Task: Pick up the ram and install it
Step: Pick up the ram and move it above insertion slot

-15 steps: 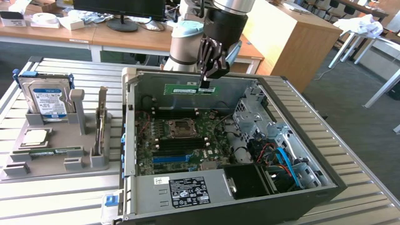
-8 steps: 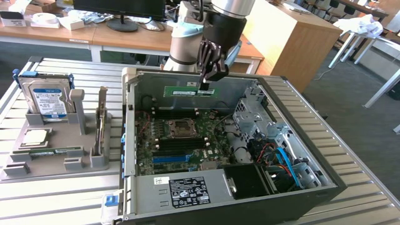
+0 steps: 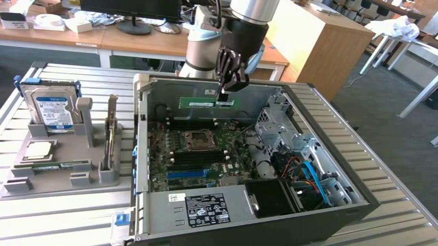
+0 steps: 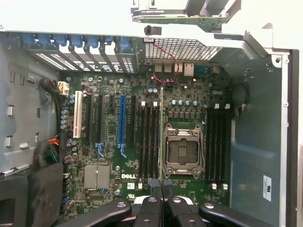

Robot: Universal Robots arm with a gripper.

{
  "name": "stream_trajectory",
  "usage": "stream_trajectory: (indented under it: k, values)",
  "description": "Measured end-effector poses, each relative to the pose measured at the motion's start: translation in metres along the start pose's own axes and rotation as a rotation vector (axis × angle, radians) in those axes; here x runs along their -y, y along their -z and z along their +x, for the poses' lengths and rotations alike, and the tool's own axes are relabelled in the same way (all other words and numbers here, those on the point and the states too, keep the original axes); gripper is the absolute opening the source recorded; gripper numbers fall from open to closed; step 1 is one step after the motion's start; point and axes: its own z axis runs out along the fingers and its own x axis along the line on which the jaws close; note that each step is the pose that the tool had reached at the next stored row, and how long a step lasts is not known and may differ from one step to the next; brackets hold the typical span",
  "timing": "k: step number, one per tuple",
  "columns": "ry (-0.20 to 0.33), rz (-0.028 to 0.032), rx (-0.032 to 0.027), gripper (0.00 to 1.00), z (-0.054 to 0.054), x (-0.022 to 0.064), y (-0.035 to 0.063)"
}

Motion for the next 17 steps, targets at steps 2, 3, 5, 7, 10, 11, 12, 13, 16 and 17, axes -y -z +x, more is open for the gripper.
stream_trajectory:
  k: [2, 3, 5, 7, 10, 11, 12, 13, 16, 17]
  values:
    - [0.0, 0.0, -0.0001, 0.11, 0.0, 0.0001, -0.0017]
    - [0.0, 0.0, 0.0, 0.11, 0.0, 0.0001, -0.0024]
    - [0.0, 0.0, -0.0001, 0.11, 0.0, 0.0002, -0.004]
    - [0.0, 0.0, -0.0001, 0.11, 0.0, 0.0003, -0.0057]
    - [0.0, -0.0001, -0.0001, 0.11, 0.0, 0.0004, -0.0081]
    - [0.0, 0.0, -0.0001, 0.11, 0.0, 0.0004, -0.0089]
    - [0.0, -0.0001, -0.0001, 0.11, 0.0, 0.0004, -0.0098]
    - [0.0, -0.0001, -0.0002, 0.11, 0.0, 0.0005, -0.0106]
    - [0.0, 0.0001, -0.0002, 0.11, 0.0, 0.0006, -0.0132]
    - [0.0, 0.0, -0.0001, 0.11, 0.0, 0.0006, -0.0141]
